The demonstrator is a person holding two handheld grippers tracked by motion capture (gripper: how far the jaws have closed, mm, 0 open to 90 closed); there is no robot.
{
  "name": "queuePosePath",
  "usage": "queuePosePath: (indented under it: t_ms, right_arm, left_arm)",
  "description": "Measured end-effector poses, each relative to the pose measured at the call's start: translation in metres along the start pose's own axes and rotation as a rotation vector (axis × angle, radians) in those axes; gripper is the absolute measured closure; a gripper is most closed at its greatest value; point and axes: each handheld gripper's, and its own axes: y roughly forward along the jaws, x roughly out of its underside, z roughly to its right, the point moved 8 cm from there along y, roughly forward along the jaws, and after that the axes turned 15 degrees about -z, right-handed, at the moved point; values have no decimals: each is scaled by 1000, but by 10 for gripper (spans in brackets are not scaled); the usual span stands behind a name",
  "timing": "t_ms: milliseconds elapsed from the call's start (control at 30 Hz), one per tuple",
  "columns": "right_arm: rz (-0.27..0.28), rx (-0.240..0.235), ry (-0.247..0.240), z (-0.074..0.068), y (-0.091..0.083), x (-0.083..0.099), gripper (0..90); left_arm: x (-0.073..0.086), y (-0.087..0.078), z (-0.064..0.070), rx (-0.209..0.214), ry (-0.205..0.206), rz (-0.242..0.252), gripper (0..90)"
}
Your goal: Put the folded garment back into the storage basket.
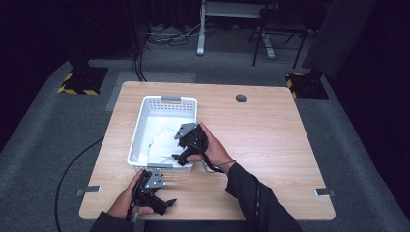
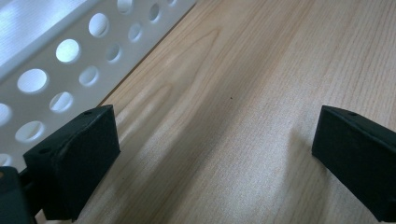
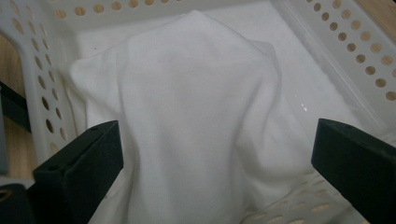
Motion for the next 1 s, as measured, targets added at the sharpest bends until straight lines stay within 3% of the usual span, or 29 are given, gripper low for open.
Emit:
queuePosePath:
  t_ms: [667, 1000]
  right_arm:
    - [33, 42, -21, 6, -26, 3, 37]
    - [41, 64, -42, 5, -41, 13, 38]
  left_arm:
    - [0, 0, 0, -1, 1, -1, 7]
    - [0, 0, 0, -1, 1, 0, 7]
